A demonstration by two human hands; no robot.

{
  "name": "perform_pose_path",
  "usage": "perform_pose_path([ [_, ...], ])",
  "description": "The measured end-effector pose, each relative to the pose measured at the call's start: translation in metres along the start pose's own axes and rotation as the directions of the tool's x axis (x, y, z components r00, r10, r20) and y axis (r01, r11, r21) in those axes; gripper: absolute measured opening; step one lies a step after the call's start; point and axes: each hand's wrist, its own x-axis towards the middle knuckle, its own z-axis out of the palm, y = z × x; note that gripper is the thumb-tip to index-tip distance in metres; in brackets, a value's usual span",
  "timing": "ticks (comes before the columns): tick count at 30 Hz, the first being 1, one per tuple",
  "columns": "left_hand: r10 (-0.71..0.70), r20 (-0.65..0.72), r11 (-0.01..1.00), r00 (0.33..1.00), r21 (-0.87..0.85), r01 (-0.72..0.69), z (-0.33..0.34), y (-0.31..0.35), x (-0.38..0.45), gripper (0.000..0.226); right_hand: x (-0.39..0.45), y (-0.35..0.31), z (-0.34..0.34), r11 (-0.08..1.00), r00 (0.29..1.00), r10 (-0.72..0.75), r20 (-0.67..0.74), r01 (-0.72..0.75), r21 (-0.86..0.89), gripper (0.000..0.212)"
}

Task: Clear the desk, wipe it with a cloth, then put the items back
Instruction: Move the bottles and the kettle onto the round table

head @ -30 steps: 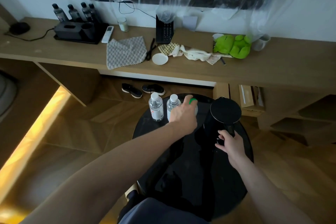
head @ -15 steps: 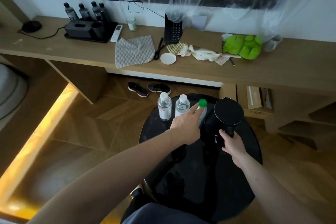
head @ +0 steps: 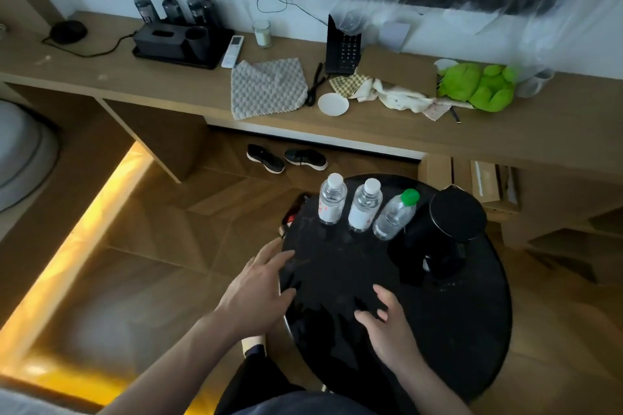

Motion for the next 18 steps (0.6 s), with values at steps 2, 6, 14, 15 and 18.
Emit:
perform_pose_path([
  [2, 0.0, -0.021, 1.0, 1.0, -0.003, 0.0, -0.015, -0.016, -0.003, 0.068, 0.005, -0.03, 0.019, 0.99, 0.991, -0.117, 0.065, 0.122, -0.073, 0.065],
  [6, 0.001, -0.013, 0.998, 1.0, 0.06, 0.0, -0.058, -0.053, -0.002, 0.07, 0.009, -0.092, 0.055, 0.903, 0.949, -0.279, 0.146, 0.311, -0.297, 0.065],
  [14, -0.015, -0.159, 0.996, 0.987, 0.086, 0.029, -0.174, -0.149, 0.0, 0.072, 0.021, -0.194, 0.153, 0.8, 0.902, -0.373, 0.217, 0.431, -0.417, 0.064],
  [15, -0.033, -0.167, 0.996, 0.985, 0.081, 0.047, -0.185, -0.162, -0.001, 0.072, 0.023, -0.204, 0.166, 0.793, 0.899, -0.379, 0.219, 0.438, -0.424, 0.065],
  [18, -0.094, -0.19, 0.991, 0.977, 0.075, 0.11, -0.214, -0.198, -0.007, 0.07, 0.028, -0.233, 0.201, 0.773, 0.891, -0.385, 0.239, 0.453, -0.444, 0.066],
])
